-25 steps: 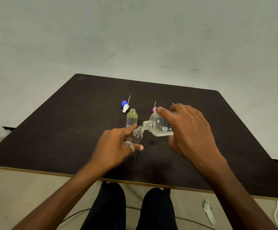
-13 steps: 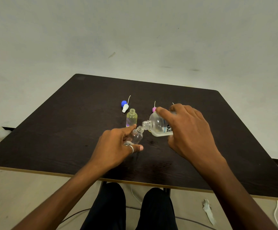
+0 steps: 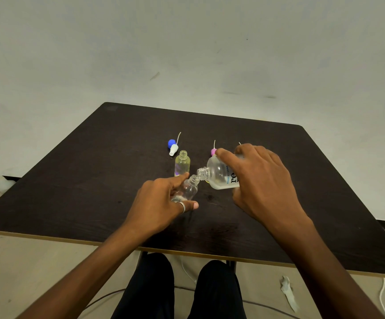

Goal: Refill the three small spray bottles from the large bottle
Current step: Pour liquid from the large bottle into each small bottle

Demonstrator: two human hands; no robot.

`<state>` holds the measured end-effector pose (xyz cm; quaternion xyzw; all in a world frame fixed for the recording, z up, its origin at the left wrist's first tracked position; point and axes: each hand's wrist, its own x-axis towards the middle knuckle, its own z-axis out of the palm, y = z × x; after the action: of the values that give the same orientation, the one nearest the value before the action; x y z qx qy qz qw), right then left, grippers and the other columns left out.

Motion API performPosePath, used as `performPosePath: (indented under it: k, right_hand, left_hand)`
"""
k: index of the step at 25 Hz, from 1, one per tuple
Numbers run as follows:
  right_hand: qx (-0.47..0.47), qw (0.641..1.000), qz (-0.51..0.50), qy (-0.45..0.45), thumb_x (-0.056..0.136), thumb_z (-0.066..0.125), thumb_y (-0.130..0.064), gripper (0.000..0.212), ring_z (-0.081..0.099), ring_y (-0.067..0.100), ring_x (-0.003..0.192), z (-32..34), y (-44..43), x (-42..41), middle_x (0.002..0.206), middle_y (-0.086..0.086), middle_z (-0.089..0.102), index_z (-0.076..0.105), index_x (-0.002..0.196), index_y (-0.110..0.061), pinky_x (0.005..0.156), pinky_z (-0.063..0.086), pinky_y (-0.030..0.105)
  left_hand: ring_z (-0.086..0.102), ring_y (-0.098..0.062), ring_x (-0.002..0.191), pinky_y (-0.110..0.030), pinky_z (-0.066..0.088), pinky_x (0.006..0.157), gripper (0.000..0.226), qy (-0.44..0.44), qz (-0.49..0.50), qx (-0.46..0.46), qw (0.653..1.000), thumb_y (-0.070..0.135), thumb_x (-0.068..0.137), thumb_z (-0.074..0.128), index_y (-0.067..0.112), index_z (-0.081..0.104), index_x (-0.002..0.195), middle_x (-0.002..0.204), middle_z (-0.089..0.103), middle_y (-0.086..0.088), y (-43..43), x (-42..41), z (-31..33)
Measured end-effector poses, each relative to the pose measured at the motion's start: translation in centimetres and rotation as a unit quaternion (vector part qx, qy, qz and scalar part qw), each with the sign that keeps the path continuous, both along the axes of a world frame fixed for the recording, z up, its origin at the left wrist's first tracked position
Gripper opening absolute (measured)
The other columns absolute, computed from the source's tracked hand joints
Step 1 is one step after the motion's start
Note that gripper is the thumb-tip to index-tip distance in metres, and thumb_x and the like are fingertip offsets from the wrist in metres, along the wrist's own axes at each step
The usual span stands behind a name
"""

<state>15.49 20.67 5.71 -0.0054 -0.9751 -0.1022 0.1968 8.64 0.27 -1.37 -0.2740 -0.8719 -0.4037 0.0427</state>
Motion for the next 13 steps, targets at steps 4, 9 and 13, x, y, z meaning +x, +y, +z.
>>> performPosePath:
  k: [4,9,13]
  right_hand:
    - [0.001,1.000,-0.001,0.001,0.068,0.079,-0.023,0.079,0.055,0.028,0.113,0.01,-0.05,0.00,0.123,0.004,0.058,0.044,0.138,-0.035,0.094,0.045,0.041]
    - [0.001,1.000,-0.001,0.004,0.068,0.078,-0.023,0.078,0.055,0.028,0.113,0.04,-0.08,0.09,0.123,0.004,0.058,0.044,0.137,-0.036,0.094,0.044,0.040]
    - [0.003,1.000,0.000,0.000,0.068,0.079,-0.023,0.079,0.054,0.028,0.114,0.05,-0.04,0.02,0.123,0.004,0.057,0.043,0.138,-0.036,0.094,0.044,0.040]
  left_hand:
    - [0.066,-0.002,0.104,-0.022,0.053,0.092,0.079,0.004,0.001,0.000,1.000,0.048,0.072,0.082,0.030,0.050,0.142,0.123,0.070,0.007,0.00,-0.02,-0.08]
    - [0.067,-0.002,0.104,-0.024,0.054,0.091,0.079,0.010,0.002,0.000,1.000,0.050,0.072,0.081,0.030,0.051,0.142,0.122,0.071,0.006,-0.04,-0.13,-0.17]
    - [0.067,-0.003,0.104,-0.022,0.054,0.090,0.079,0.007,0.001,-0.002,1.000,0.050,0.072,0.081,0.030,0.051,0.142,0.122,0.070,0.006,-0.01,-0.17,-0.25]
